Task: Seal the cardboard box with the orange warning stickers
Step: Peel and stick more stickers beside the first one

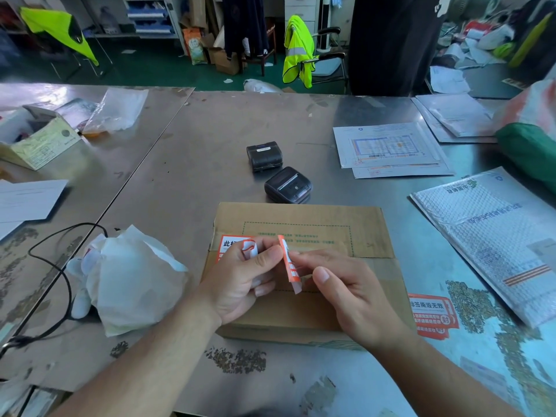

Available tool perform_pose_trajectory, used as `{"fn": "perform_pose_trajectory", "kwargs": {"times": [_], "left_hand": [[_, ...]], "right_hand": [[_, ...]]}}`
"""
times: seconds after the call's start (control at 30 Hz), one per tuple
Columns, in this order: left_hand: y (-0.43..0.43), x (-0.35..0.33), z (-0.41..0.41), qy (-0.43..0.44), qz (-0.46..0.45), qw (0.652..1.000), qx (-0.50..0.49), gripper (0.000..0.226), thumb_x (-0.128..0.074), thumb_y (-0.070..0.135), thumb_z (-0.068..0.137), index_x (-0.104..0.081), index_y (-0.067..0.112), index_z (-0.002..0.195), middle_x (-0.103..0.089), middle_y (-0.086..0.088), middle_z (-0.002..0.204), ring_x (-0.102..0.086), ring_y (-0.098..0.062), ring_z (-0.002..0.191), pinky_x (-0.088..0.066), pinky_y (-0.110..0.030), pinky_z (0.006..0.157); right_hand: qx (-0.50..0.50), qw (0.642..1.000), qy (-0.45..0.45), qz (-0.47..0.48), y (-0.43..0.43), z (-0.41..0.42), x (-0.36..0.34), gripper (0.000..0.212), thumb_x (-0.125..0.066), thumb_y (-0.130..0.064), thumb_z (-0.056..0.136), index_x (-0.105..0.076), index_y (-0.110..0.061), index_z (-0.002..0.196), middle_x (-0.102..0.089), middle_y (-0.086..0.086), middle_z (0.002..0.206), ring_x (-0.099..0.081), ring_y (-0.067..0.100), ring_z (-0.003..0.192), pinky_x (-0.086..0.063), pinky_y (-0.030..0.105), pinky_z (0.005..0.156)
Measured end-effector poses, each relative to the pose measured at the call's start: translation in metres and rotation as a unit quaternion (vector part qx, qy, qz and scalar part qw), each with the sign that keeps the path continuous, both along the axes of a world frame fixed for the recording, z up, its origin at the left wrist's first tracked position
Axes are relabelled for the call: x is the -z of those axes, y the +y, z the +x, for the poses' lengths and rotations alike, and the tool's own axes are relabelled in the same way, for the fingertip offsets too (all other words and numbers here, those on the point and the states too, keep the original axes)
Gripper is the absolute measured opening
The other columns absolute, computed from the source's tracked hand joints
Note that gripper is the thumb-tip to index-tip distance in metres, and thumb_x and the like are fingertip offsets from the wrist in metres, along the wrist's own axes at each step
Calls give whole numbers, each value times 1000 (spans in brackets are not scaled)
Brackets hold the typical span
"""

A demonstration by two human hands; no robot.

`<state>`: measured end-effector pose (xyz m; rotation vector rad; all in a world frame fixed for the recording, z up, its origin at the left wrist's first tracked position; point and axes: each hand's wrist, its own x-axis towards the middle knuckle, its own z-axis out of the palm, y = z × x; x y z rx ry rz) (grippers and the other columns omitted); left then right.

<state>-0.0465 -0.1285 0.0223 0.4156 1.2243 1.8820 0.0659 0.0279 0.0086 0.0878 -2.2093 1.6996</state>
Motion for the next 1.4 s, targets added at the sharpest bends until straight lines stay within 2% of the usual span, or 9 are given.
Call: {"fn": "perform_pose_trajectory", "kwargs": {"times": [0.13, 0.23, 0.37, 0.5, 0.8, 1.07, 1.17, 1.27, 1.4], "left_hand": [[0, -2, -2, -5, -6, 1000, 1, 27, -89, 34, 61, -70, 18, 71, -56, 4, 54, -33, 0, 38, -29, -14, 38], [0, 0, -1, -13, -16, 1000, -11, 13, -76, 22, 68, -68, 13, 72, -52, -1, 55, -31, -1, 37, -28, -14, 37], [0, 1, -2, -21, -18, 999, -17, 17, -77, 21, 67, -65, 11, 73, -48, -2, 55, -30, -2, 37, -28, -14, 36], [-1, 1, -2, -8, -12, 1000, 2, 33, -90, 37, 58, -70, 16, 72, -53, 2, 54, -31, 0, 37, -28, -14, 37], [0, 2, -3, -16, -17, 1000, -9, 13, -73, 20, 70, -66, 11, 74, -54, -1, 57, -31, -2, 38, -27, -14, 37], [0, -4, -1, -4, -17, 1000, 10, 50, -89, 36, 58, -55, 7, 80, -62, 6, 57, -33, 1, 38, -28, -12, 38], [-1, -4, 0, -8, -20, 1000, 3, 42, -86, 28, 62, -55, 7, 79, -60, 6, 56, -33, 0, 38, -28, -13, 38], [-1, -5, 0, -1, -21, 1000, 2, 26, -70, 23, 70, -52, 6, 79, -54, 8, 51, -31, 0, 38, -27, -14, 37], [-1, -4, 0, 4, -23, 1000, -1, 27, -68, 24, 70, -52, 5, 81, -52, 9, 50, -31, 0, 38, -24, -15, 38]], "right_hand": [[0, 1000, 7, -2, 0, -1, 0, 45, -43, -39, 103, -70, -10, 125, -76, 9, 104, -70, 24, 100, -53, 45, 82], [2, 1000, 7, -1, 1, 0, 1, 46, -42, -41, 103, -70, -11, 125, -76, 9, 103, -70, 23, 99, -54, 43, 83], [2, 1000, 19, 2, 0, -1, 0, 49, -42, -42, 103, -70, -8, 124, -76, 0, 112, -70, 19, 103, -53, 33, 87], [1, 1000, 16, -3, 1, 0, 1, 50, -43, -44, 103, -70, -8, 124, -75, -2, 114, -70, 18, 106, -54, 35, 86], [2, 1000, 13, -10, 1, -1, 3, 44, -45, -36, 102, -70, -7, 123, -76, 1, 113, -70, 20, 105, -55, 37, 84], [9, 1000, 19, 11, 1, -1, 2, 38, -46, -23, 99, -71, -6, 122, -76, -2, 113, -70, 17, 104, -51, 28, 88], [7, 1000, 22, 9, 0, 0, 2, 37, -47, -29, 101, -71, -9, 122, -76, -2, 113, -71, 19, 103, -52, 30, 88], [11, 1000, 24, 9, -1, -1, 3, 47, -44, -42, 103, -71, -9, 121, -76, -2, 113, -71, 20, 101, -53, 31, 87], [13, 999, 21, 21, -1, -1, 3, 53, -42, -46, 103, -72, -5, 119, -75, 0, 116, -70, 14, 108, -51, 26, 90]]}}
